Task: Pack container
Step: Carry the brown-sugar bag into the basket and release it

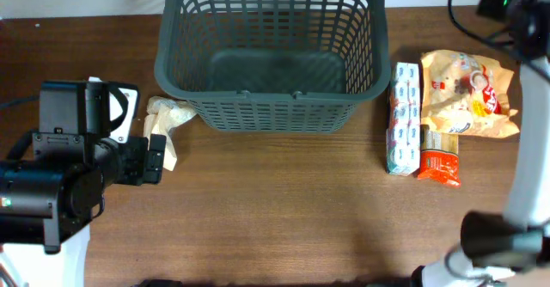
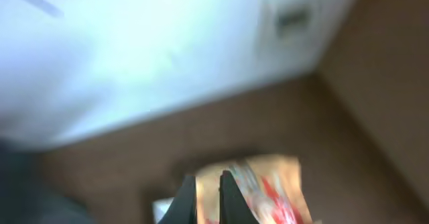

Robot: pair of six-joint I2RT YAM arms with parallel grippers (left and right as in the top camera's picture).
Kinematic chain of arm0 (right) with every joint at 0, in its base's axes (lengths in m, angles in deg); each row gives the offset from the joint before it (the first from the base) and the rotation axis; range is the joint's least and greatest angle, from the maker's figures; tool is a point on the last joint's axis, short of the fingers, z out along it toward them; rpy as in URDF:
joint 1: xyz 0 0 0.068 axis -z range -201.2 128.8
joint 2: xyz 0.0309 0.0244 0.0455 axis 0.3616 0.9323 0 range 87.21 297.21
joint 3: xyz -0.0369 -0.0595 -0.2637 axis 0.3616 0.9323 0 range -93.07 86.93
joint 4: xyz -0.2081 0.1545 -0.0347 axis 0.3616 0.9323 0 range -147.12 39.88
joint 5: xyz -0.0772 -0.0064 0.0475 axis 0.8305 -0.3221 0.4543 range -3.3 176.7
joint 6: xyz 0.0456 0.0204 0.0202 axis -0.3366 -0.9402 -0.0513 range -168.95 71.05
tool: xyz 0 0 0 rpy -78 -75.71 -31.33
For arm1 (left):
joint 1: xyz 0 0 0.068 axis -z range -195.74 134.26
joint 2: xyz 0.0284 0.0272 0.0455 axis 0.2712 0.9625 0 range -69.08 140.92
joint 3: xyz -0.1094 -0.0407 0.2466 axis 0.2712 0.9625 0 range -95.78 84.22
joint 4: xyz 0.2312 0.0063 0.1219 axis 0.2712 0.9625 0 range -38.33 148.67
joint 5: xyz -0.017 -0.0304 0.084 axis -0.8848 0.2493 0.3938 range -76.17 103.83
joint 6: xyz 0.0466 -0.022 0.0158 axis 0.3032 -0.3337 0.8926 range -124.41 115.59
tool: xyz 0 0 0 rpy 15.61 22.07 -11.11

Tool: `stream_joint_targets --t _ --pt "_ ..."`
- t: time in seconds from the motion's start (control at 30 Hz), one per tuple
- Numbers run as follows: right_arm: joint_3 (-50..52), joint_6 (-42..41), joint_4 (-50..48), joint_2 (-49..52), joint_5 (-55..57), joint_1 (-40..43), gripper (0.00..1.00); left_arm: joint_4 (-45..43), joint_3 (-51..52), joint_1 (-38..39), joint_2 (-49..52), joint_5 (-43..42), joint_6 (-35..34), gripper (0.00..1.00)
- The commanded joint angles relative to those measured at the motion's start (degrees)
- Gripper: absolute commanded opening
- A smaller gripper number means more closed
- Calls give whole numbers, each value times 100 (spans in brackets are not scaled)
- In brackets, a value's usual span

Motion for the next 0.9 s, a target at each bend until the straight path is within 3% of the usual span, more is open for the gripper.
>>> stream_joint_targets --t 0.0,0.27,0.33,0.47,0.53,0.87 --pt "-254 264 42 -66 199 -227 4 7 -48 -28 -17 -24 -35 99" --pt "203 -83 599 501 31 483 4 7 -48 -28 -17 -24 -35 99" --pt "420 -81 734 752 -271 695 21 7 -48 -28 -17 -24 -35 99" --pt "988 -44 737 1296 -686 1021 81 7 -48 -28 -17 -24 -35 99" --pt "1200 -31 610 1488 -730 1123 98 7 -48 -28 -17 -24 -37 99" --pt "1379 758 315 2662 -1652 1757 99 7 -48 -28 -17 -24 -37 99"
